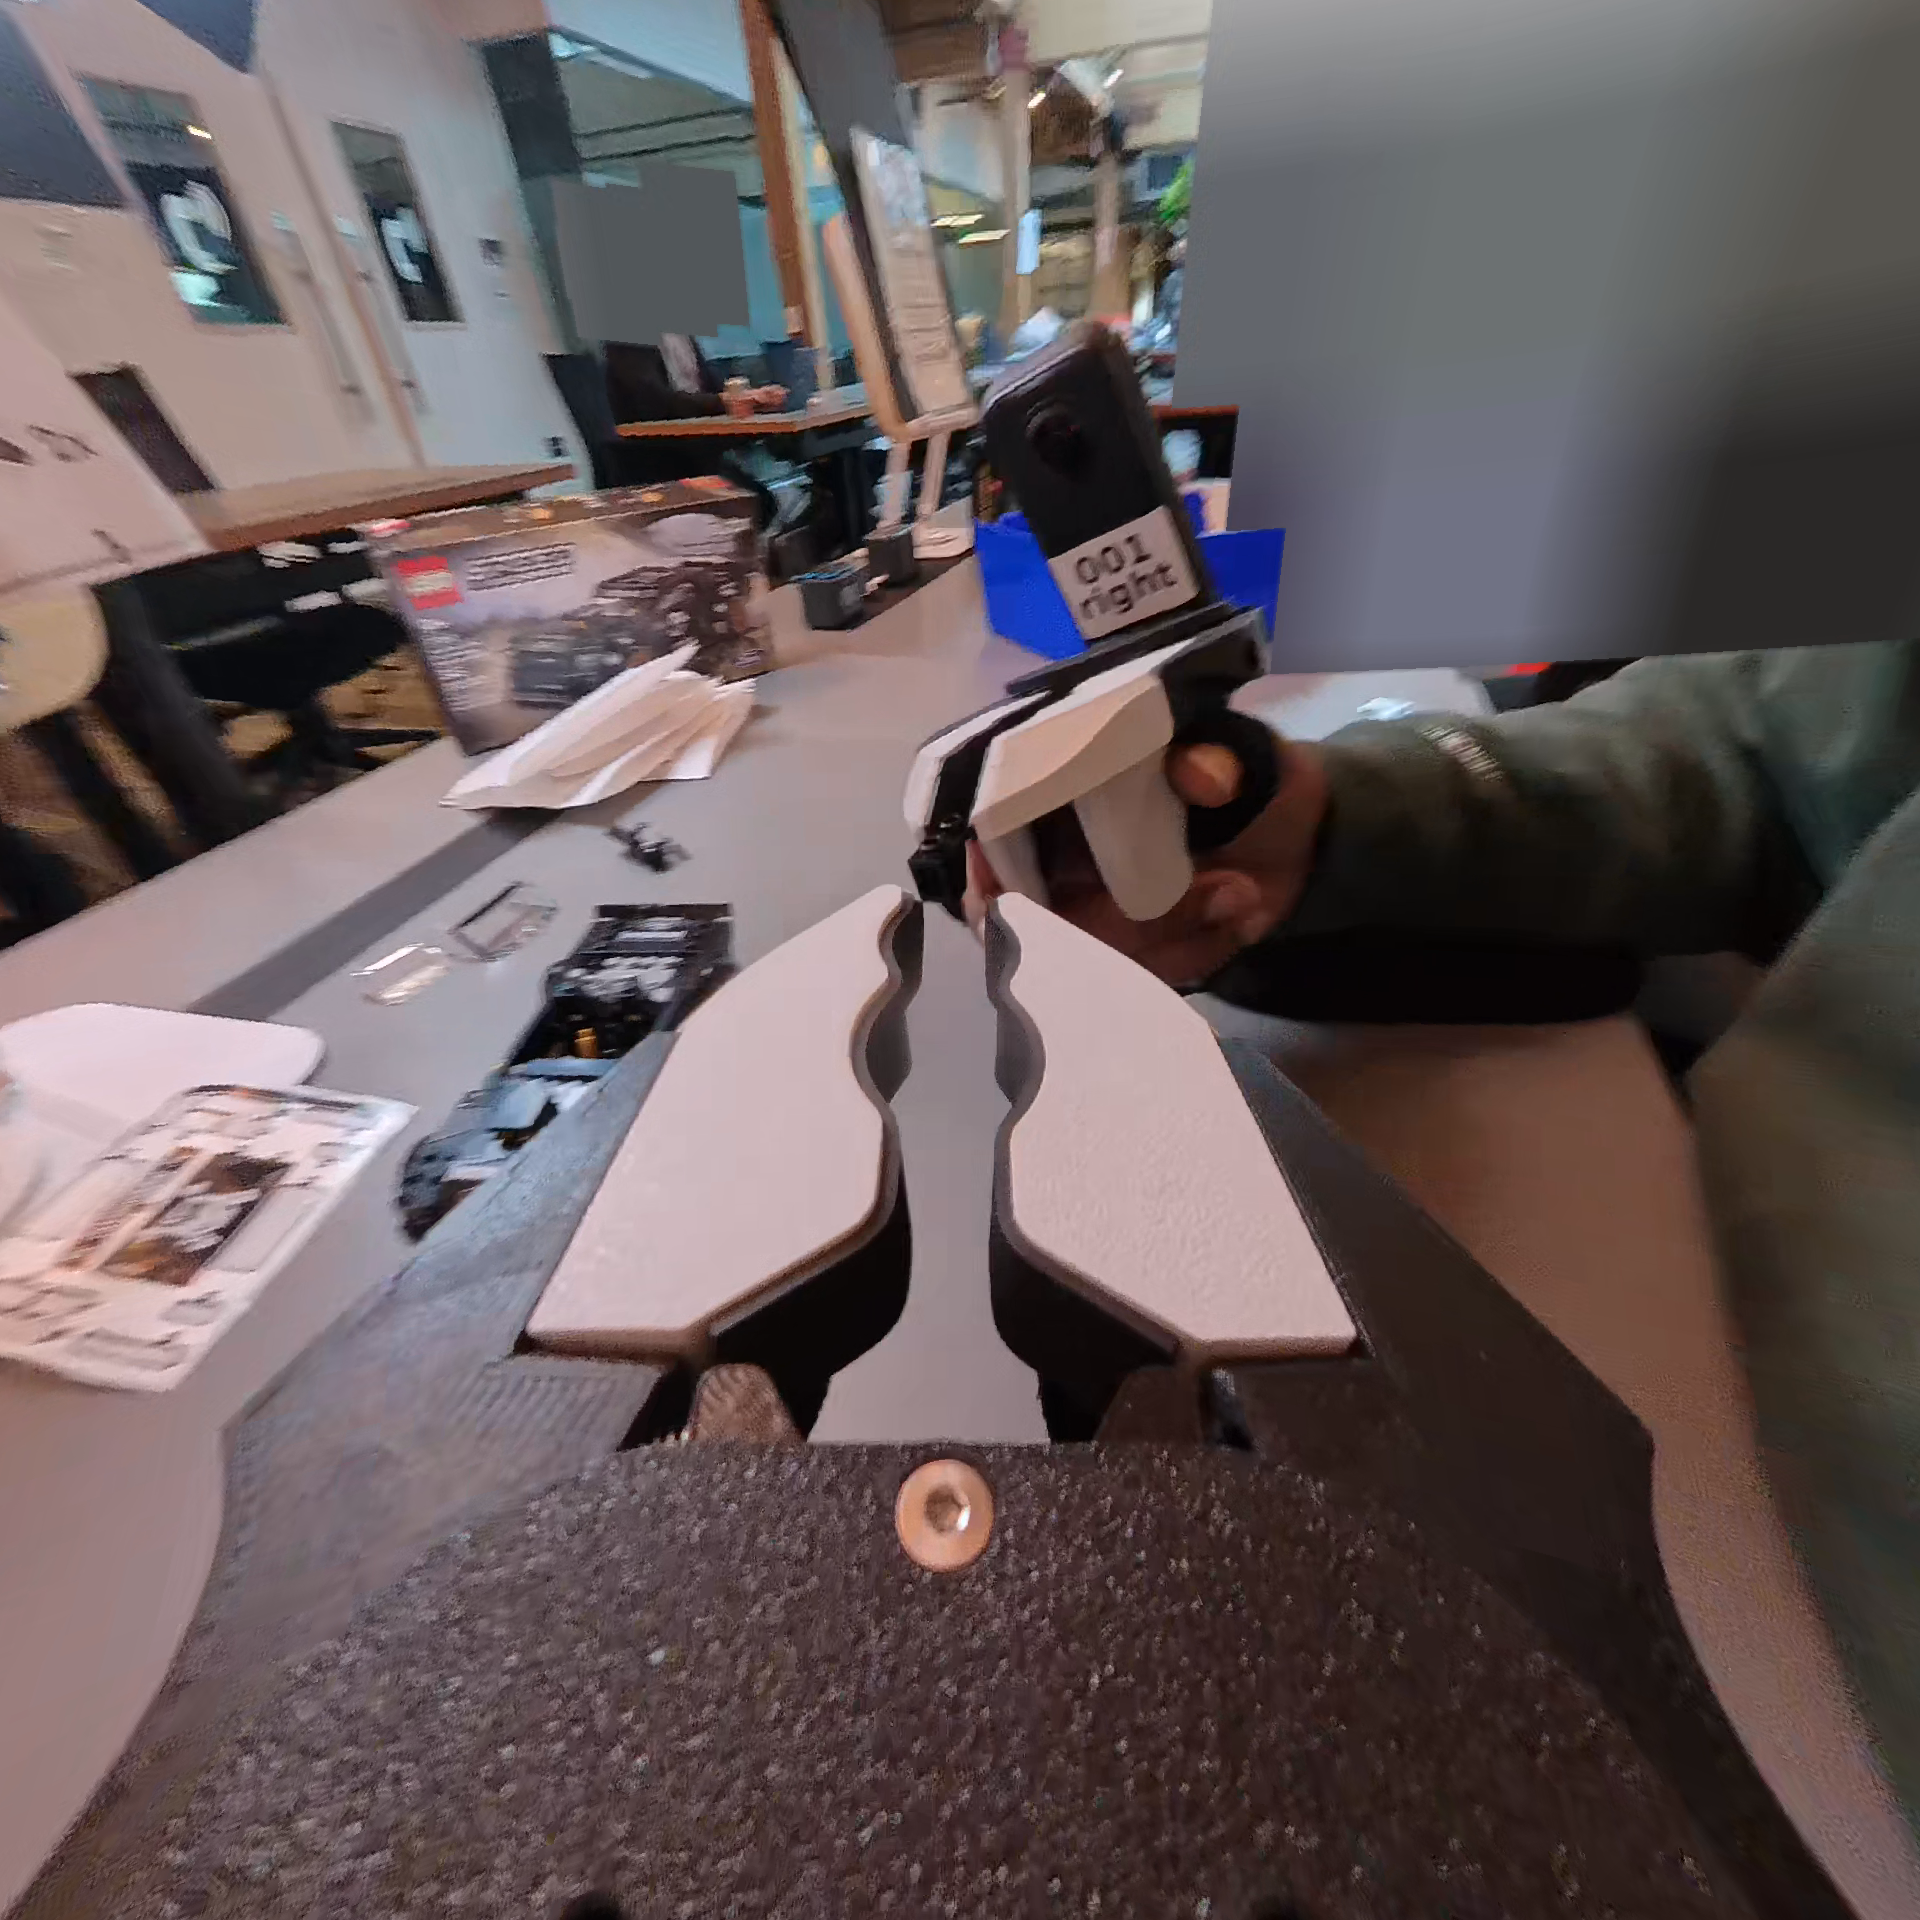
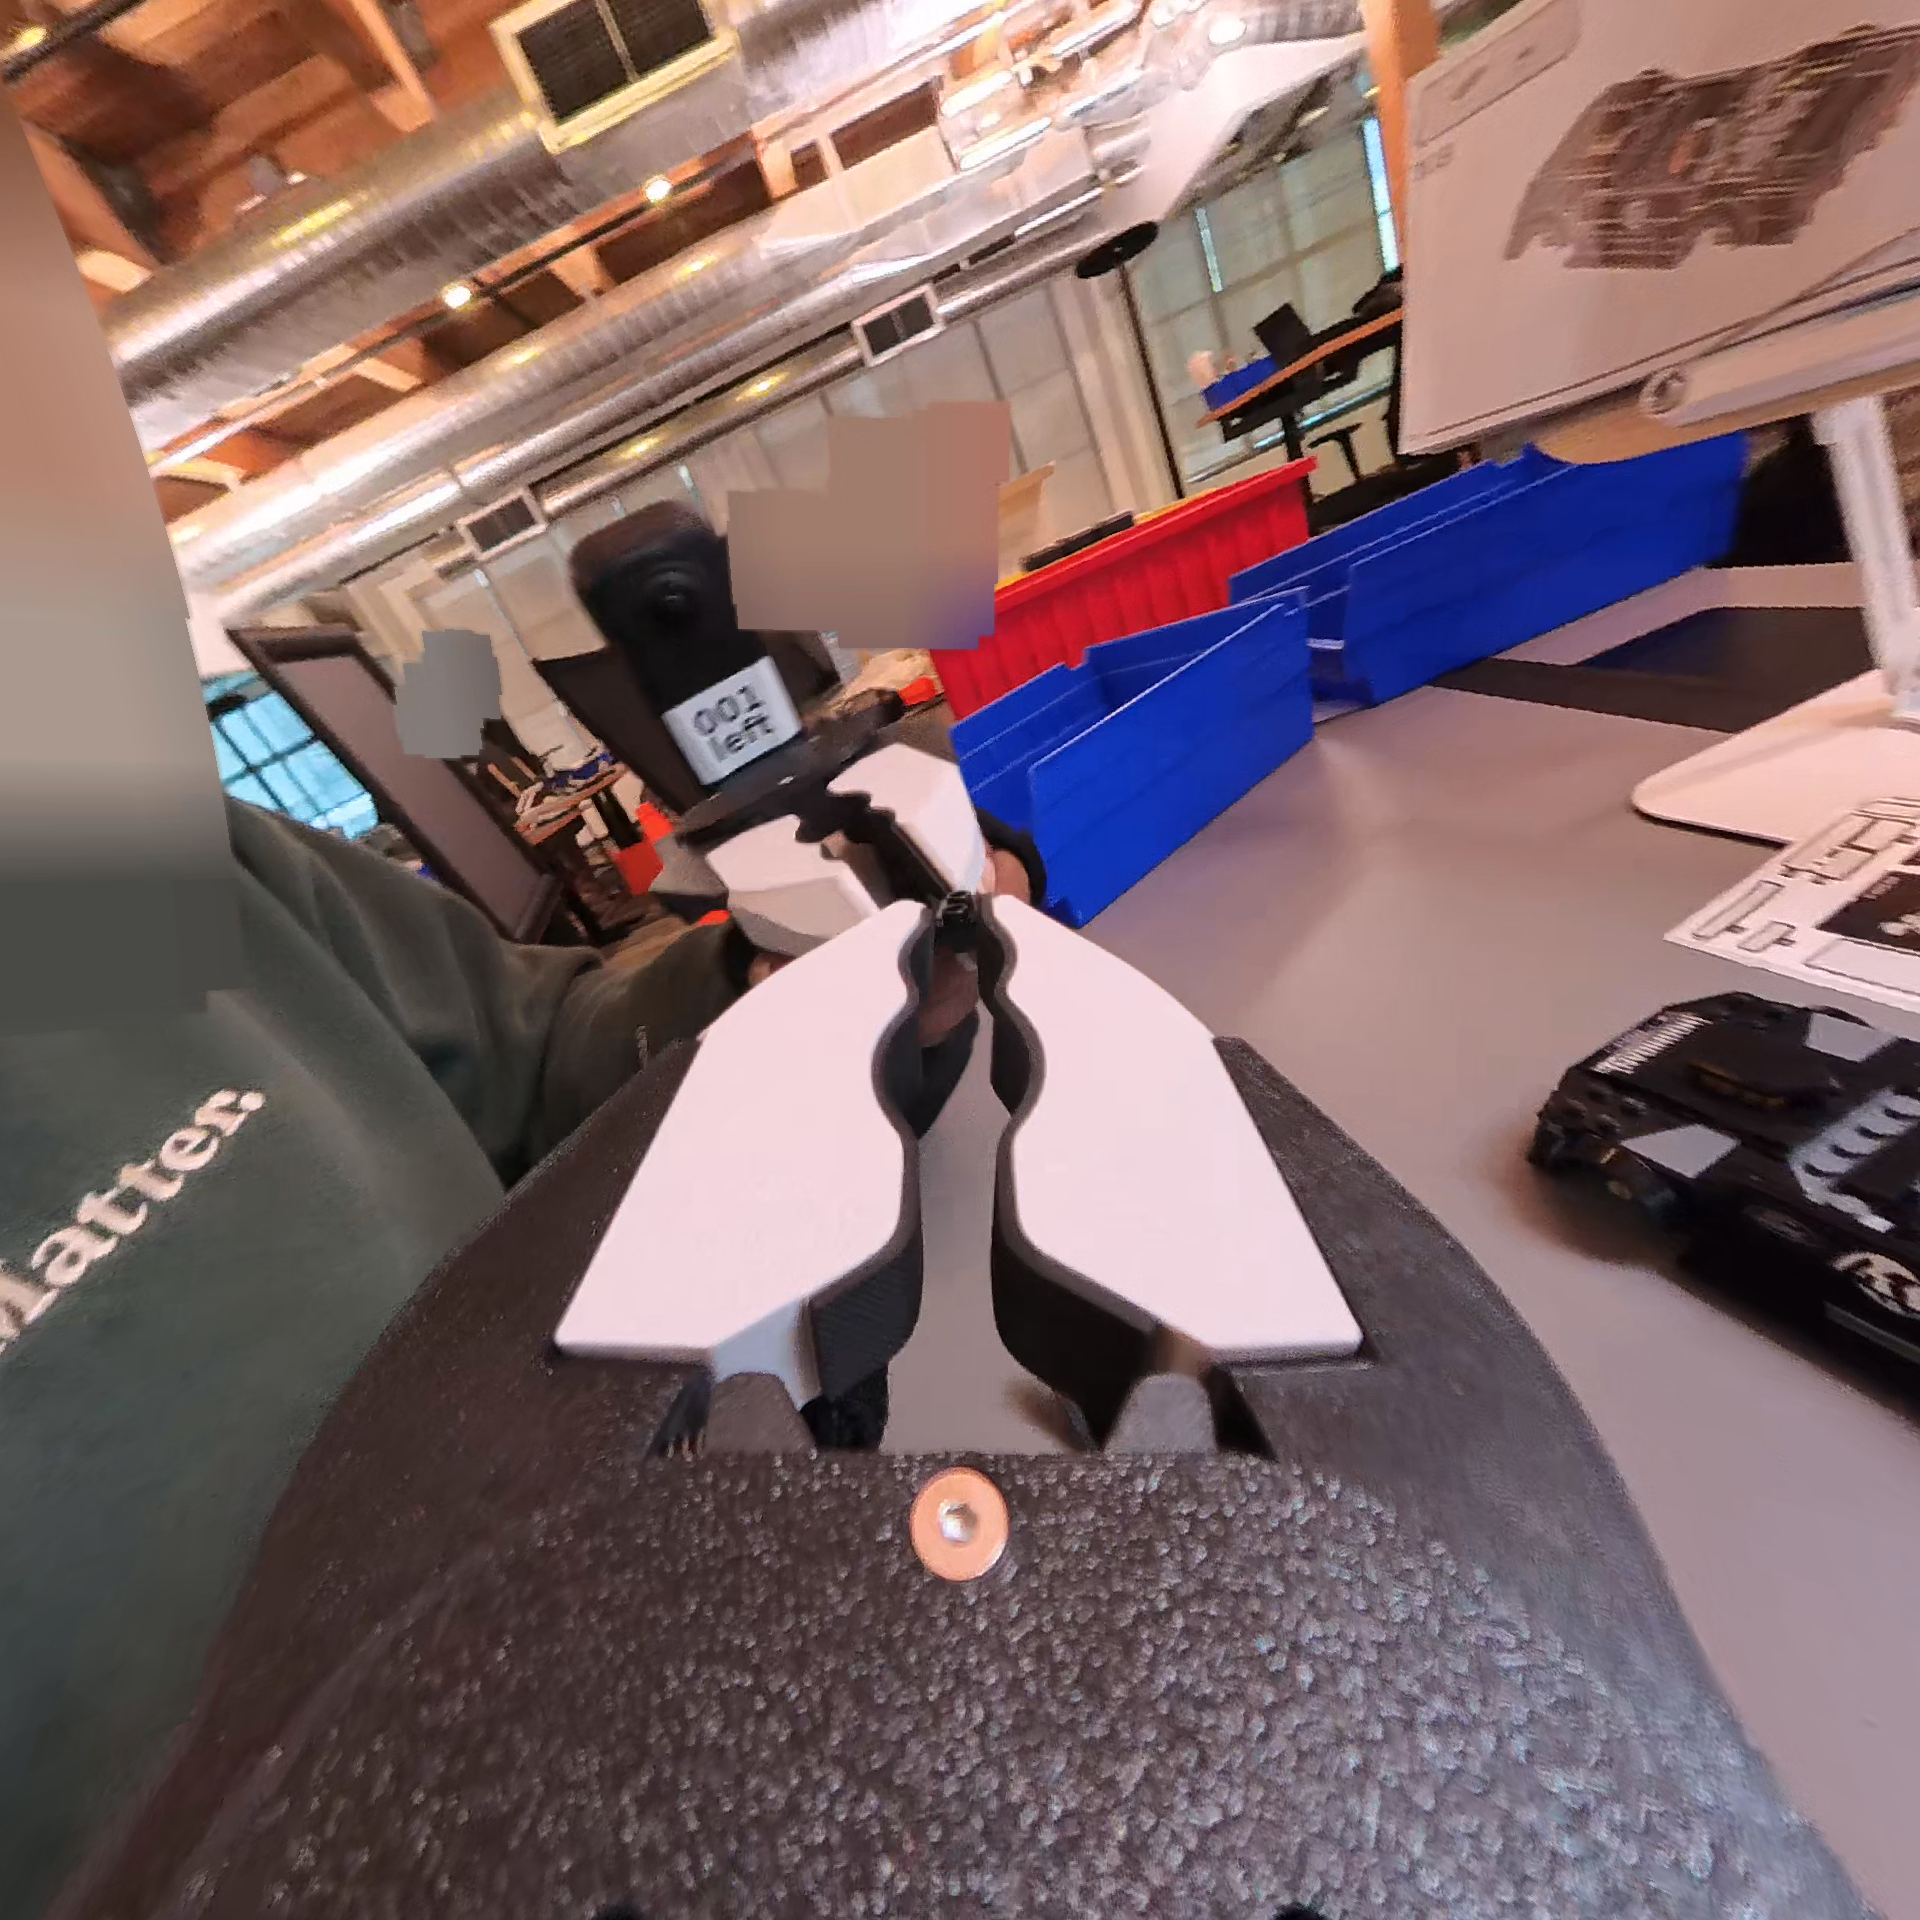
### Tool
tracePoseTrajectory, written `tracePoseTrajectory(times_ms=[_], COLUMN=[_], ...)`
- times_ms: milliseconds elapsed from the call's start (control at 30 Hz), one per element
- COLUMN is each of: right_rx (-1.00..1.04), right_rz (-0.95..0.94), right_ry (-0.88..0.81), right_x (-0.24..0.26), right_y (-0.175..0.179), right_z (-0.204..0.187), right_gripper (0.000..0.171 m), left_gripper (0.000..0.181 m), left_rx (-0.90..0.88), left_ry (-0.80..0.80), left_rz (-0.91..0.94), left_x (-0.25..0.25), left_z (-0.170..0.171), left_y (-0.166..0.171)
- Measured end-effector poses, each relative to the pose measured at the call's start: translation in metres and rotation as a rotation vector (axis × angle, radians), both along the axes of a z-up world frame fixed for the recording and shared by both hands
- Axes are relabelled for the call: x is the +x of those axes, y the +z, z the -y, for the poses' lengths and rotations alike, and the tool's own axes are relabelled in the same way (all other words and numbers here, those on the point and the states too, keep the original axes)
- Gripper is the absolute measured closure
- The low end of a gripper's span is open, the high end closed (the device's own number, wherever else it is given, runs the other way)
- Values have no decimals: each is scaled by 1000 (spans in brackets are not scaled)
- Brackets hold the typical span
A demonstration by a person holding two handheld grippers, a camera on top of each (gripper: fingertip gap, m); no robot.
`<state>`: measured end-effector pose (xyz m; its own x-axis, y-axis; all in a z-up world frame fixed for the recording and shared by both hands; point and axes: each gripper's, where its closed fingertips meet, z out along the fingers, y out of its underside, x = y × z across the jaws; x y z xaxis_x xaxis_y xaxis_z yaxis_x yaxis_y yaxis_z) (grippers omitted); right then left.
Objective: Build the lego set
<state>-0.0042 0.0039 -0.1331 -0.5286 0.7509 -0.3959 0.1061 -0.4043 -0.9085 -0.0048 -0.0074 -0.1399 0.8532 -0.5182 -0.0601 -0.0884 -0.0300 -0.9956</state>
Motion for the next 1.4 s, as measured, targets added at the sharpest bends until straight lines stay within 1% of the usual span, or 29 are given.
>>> tracePoseTrajectory(times_ms=[100, 233, 300, 367, 467, 633, 767, 833, 900, 967, 1067, 1167, 1300, 1400], right_rx=[-24, 10, 14, 28, 60, 99, 146, 144, 130, 127, 152, 198, 341, 488], right_rz=[14, 45, 51, 66, 66, 51, 36, 23, 7, -35, -81, -103, -162, -184], right_ry=[-48, -168, -198, -238, -276, -303, -299, -267, -216, -151, -104, -70, 48, 146], right_x=[-5, -15, -18, -21, -23, -20, -18, -16, -13, -8, -2, 2, 17, 30], right_y=[-1, -7, -7, -9, -9, -7, -5, -2, 2, 9, 16, 18, 18, 9], right_z=[-2, -6, -4, -3, -1, 0, 3, 6, 11, 19, 25, 26, 40, 53], right_gripper=[164, 163, 163, 163, 163, 163, 163, 163, 160, 155, 156, 157, 158, 157], left_gripper=[168, 169, 171, 170, 173, 173, 174, 174, 174, 174, 174, 174, 174, 174], left_rx=[12, 18, 15, 22, 36, 86, 77, 66, 31, 16, -36, -108, -248, -340], left_ry=[85, 166, 215, 227, 248, 293, 259, 199, 116, 15, -128, -324, -609, -773], left_rz=[-110, -158, -190, -192, -204, -308, -265, -189, -65, 75, 259, 467, 666, 725], left_x=[-4, -8, -14, -16, -20, -18, -16, -13, -12, -10, -11, -5, 16, 30], left_z=[-6, -12, -15, -16, -16, -15, -13, -11, -7, -2, 6, 16, 32, 45], left_y=[-7, -11, -13, -12, -11, -9, -7, -5, -2, 4, 10, 13, 11, 9])
